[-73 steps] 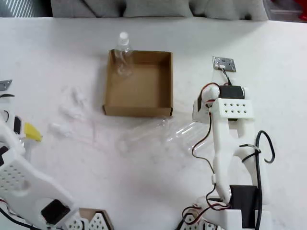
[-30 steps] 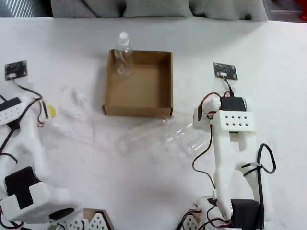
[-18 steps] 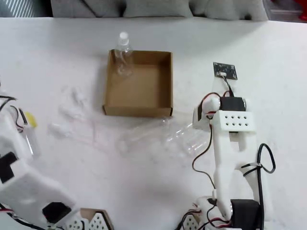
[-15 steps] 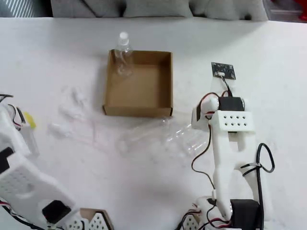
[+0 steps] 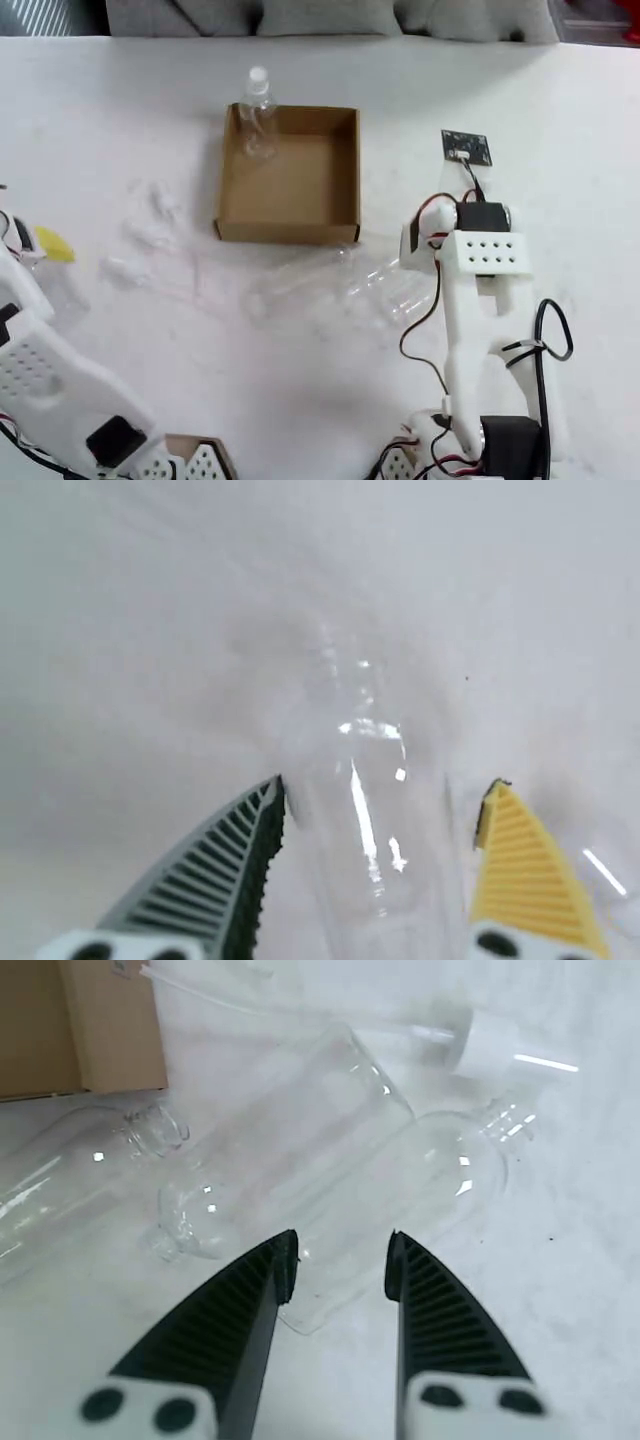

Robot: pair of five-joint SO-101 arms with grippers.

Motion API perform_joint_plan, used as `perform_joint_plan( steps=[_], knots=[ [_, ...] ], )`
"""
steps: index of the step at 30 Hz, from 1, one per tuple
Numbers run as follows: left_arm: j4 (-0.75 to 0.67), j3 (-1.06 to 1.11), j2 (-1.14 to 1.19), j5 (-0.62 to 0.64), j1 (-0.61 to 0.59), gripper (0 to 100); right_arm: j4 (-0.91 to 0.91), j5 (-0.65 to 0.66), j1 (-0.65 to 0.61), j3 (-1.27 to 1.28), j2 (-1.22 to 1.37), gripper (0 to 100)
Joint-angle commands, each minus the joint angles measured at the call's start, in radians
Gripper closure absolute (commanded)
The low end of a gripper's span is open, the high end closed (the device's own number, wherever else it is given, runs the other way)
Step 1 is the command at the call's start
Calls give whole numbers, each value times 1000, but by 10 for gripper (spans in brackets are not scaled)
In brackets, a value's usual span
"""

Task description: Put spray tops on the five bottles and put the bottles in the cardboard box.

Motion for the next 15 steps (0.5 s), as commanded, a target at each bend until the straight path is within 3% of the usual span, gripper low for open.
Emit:
perform_joint_plan(
  steps=[1, 6, 11, 15],
  knots=[
    [35, -52, -15, -21, -8, 695, -12, 12, -7, -6, -27, 872],
    [41, -52, -15, -12, -10, 695, -12, 12, -5, -6, -28, 872],
    [35, -51, -12, 118, -10, 695, -12, 12, -4, -6, -31, 872],
    [15, -52, -15, 135, -8, 695, -12, 12, -4, -6, -31, 872]
  ],
)
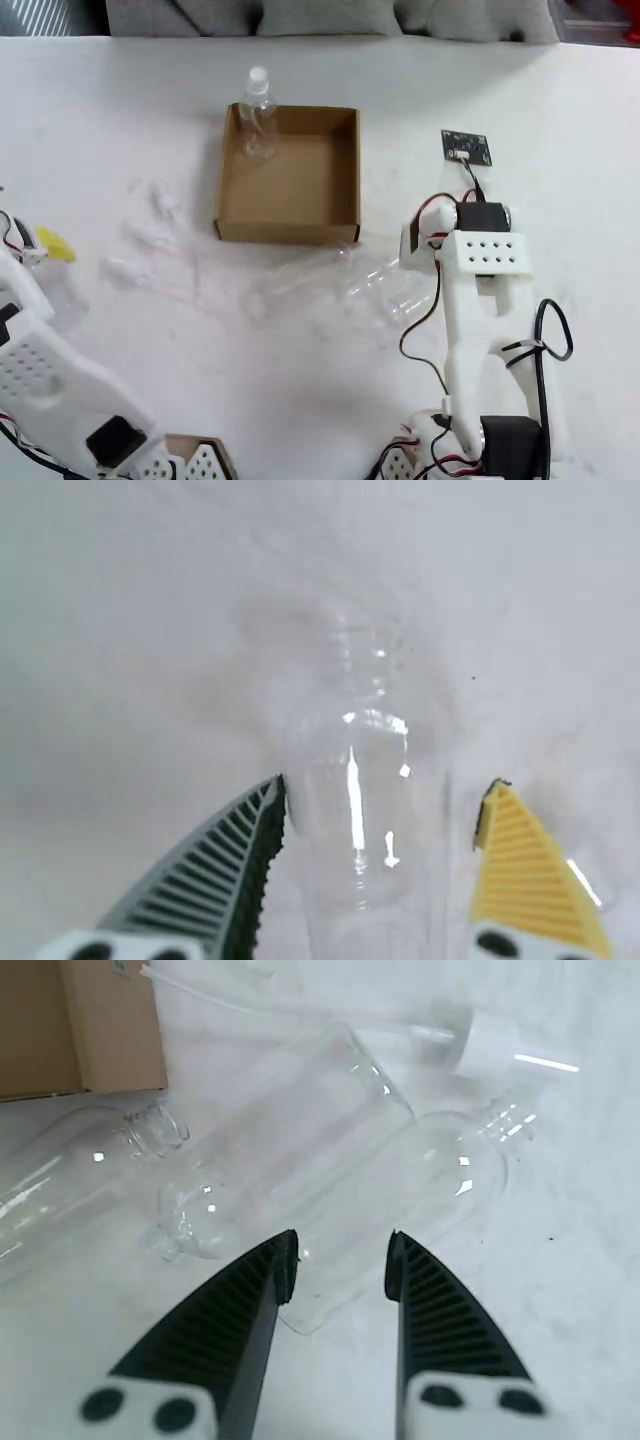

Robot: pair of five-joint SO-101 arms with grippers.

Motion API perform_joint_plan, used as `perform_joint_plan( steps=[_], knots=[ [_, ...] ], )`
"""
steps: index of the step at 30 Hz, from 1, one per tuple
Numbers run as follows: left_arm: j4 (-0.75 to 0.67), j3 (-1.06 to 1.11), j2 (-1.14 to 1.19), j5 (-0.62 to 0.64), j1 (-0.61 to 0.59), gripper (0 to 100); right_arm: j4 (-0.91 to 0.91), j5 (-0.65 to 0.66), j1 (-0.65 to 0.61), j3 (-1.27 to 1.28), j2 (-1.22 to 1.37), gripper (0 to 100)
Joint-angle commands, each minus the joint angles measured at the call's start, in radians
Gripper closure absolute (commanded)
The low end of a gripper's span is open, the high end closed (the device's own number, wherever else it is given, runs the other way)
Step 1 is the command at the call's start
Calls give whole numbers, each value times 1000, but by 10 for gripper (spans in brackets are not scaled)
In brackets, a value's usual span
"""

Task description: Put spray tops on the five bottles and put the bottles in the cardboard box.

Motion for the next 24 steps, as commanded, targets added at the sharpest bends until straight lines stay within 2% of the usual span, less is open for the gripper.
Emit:
perform_joint_plan(
  steps=[1, 5, 12, 18, 24],
  knots=[
    [-20, -52, -15, 38, -8, 695, -12, 14, -4, -6, -31, 872],
    [-92, -43, -5, 78, -12, 695, -12, 14, -4, -6, -35, 872],
    [-120, -40, -4, 81, -8, 695, -12, 14, -2, -6, -35, 872],
    [-141, 46, -5, 77, -4, 695, -12, 55, -2, -6, -33, 872],
    [-245, 127, -5, 83, -5, 695, -12, 57, -2, -6, -31, 872]
  ],
)
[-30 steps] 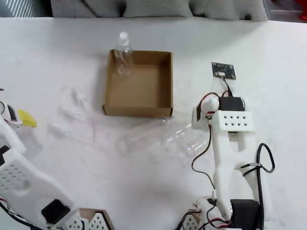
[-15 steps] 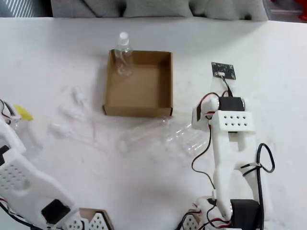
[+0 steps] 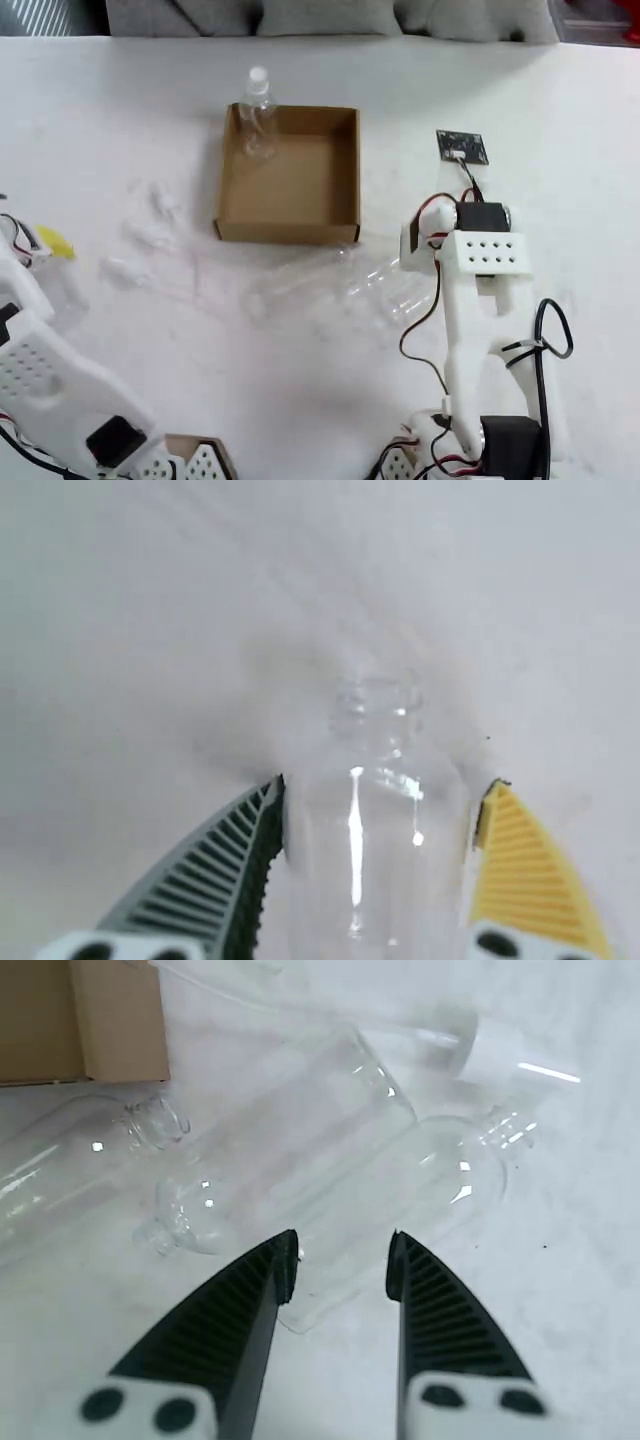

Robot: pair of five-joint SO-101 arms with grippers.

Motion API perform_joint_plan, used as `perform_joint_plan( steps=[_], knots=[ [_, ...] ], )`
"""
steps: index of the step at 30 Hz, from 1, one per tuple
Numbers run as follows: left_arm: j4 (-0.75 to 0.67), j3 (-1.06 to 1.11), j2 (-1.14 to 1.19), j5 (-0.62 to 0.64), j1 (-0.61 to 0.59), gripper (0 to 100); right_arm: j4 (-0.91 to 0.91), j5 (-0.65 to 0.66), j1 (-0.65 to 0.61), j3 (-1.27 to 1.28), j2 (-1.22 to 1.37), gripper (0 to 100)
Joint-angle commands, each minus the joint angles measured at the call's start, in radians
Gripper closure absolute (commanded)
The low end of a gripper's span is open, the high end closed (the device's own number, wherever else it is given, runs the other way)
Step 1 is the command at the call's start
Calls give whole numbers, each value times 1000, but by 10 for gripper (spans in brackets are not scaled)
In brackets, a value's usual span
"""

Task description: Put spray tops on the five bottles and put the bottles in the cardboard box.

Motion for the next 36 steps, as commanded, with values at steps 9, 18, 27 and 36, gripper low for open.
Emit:
perform_joint_plan(
  steps=[9, 18, 27, 36],
  knots=[
    [-80, 29, -8, 86, -5, 695, -12, 15, -2, -6, -28, 872],
    [-80, 38, -4, 83, 1, 823, -12, 15, -2, -6, -28, 872],
    [-52, 23, -22, 83, 30, 983, -8, 15, 15, -6, -36, 872],
    [195, 8, -209, 89, 202, 980, -5, 66, 306, -6, -73, 872]
  ],
)
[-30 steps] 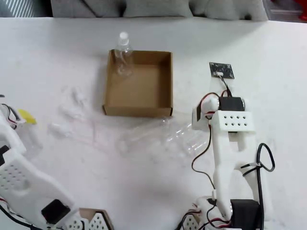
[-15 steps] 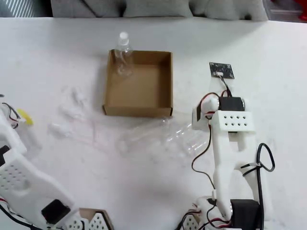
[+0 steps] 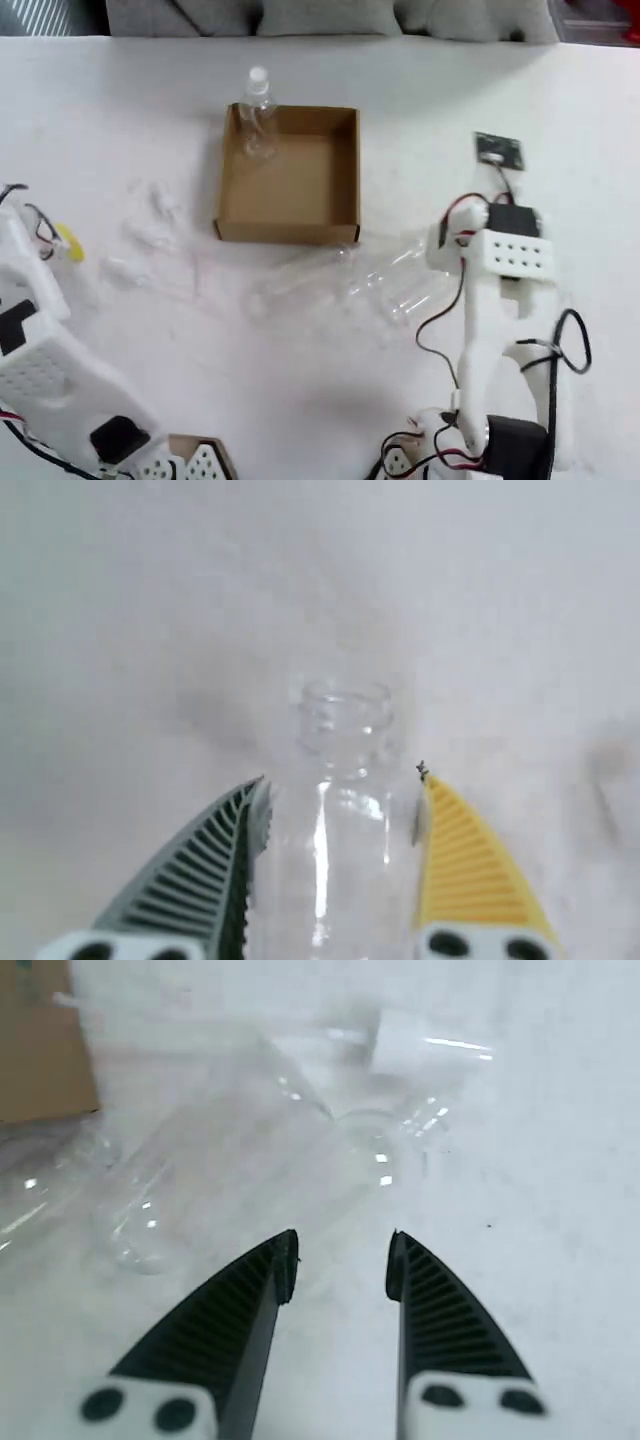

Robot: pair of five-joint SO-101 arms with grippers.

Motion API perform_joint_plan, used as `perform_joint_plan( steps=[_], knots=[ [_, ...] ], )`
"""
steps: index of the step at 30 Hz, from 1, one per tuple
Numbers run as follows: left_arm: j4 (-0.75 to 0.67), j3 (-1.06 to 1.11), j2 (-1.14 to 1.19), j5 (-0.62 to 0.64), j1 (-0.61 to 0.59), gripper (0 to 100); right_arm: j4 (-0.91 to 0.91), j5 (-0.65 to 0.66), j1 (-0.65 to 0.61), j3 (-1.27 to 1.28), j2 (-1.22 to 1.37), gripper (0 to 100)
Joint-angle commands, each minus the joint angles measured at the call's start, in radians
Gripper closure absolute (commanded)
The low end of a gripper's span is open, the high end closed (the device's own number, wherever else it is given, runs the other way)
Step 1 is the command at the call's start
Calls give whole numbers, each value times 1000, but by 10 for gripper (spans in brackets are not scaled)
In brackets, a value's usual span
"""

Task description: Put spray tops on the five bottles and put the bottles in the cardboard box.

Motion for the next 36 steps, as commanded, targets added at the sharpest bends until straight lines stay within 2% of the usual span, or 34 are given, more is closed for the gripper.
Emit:
perform_joint_plan(
  steps=[1, 5, 11, 15, 19, 22, 29, 36],
  knots=[
    [117, -20, -148, 11, 127, 980, -5, 69, 205, -6, -64, 872],
    [95, 104, -217, 60, 234, 980, -13, 84, 306, -6, -56, 872],
    [-84, 408, -380, 97, 374, 980, -68, 77, 340, -8, 7, 872],
    [-204, 560, -522, 97, 371, 980, -137, 57, 329, -15, 90, 874],
    [-307, 695, -634, 94, 367, 980, -234, -123, 294, -15, 159, 872],
    [-359, 752, -679, 91, 367, 980, -275, -189, 269, -15, 202, 872],
    [-374, 764, -685, 91, 374, 980, -403, -313, 243, -32, 245, 871],
    [-376, 764, -685, 89, 374, 980, -335, -393, 151, -147, 334, 846]
  ],
)
